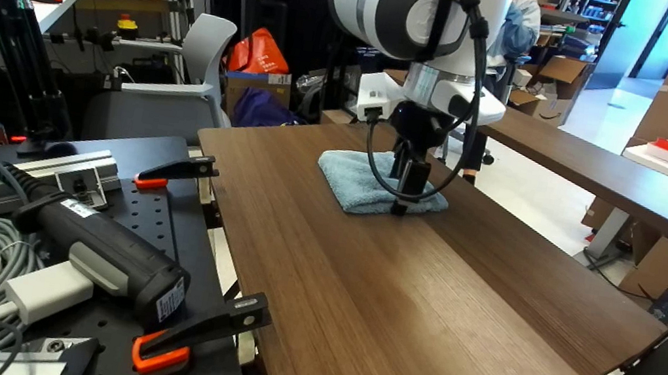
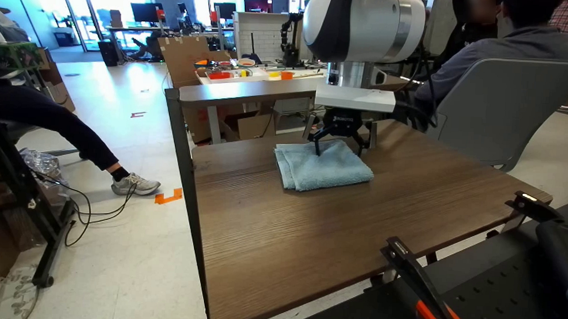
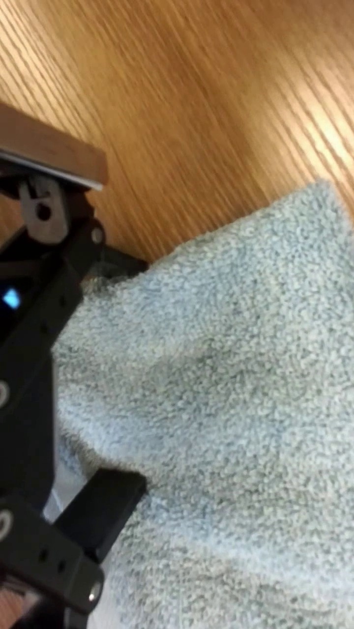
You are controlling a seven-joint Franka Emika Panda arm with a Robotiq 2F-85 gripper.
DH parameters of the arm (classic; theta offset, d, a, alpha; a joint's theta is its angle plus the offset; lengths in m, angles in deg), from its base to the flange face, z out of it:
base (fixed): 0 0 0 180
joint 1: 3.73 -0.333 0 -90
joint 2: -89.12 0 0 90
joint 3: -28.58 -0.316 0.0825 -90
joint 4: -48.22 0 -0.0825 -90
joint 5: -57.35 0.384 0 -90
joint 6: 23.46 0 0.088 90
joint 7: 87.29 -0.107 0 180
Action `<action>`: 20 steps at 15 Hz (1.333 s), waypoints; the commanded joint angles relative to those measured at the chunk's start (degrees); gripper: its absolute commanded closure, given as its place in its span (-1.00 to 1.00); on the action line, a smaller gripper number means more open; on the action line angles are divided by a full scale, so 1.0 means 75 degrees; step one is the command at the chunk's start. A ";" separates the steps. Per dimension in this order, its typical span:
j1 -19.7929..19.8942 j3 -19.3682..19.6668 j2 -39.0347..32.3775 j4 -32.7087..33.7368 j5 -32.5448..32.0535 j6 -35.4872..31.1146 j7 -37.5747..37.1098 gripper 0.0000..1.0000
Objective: Use the towel to wipe the table
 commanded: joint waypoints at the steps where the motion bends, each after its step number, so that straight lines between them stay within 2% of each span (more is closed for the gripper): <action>1: -0.0033 0.0490 0.0098 -0.0126 -0.0204 -0.0026 -0.0308 -1.00; 4: -0.0152 0.1032 0.0007 -0.0151 -0.0500 -0.0001 -0.0640 -1.00; 8: -0.0098 0.1418 -0.0087 -0.0208 -0.0755 0.0058 -0.0943 -1.00; 14: 0.0097 0.1548 -0.0065 -0.0607 -0.0881 0.0039 -0.1022 -1.00; 17: -0.0012 0.1488 0.0128 -0.1385 -0.1147 -0.0162 -0.0730 -1.00; 20: -0.0165 0.1467 0.0614 -0.2175 -0.1580 0.0066 -0.0410 -1.00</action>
